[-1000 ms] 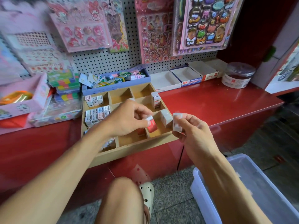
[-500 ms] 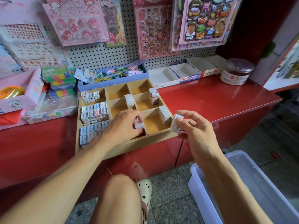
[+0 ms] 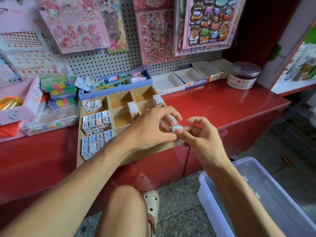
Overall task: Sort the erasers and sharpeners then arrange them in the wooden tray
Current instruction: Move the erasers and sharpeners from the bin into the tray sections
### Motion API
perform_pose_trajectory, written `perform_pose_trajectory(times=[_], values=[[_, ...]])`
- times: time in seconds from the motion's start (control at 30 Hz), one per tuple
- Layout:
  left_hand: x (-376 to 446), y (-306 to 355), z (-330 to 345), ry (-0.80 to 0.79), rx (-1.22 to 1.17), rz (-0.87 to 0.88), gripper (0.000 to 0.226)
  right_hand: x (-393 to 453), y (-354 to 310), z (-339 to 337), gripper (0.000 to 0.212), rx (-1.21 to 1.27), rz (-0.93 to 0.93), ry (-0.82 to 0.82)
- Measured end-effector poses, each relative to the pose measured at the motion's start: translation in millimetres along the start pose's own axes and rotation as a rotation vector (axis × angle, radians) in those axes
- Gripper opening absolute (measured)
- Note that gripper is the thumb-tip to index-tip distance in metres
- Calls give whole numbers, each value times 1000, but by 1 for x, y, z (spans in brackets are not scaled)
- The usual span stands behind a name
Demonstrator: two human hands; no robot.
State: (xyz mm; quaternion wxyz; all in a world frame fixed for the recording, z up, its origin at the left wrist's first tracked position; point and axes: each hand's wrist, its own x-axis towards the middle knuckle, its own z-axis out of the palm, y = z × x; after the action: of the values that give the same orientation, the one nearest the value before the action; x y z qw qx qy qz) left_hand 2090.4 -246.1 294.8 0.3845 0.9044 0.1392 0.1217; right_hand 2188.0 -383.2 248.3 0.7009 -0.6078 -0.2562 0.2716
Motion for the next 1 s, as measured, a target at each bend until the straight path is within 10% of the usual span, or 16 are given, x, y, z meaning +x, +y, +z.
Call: perform_pose_trajectory(times=[1.0], values=[[57, -38, 53, 125, 510, -64, 15, -40, 46, -142, 16, -91, 247, 517]])
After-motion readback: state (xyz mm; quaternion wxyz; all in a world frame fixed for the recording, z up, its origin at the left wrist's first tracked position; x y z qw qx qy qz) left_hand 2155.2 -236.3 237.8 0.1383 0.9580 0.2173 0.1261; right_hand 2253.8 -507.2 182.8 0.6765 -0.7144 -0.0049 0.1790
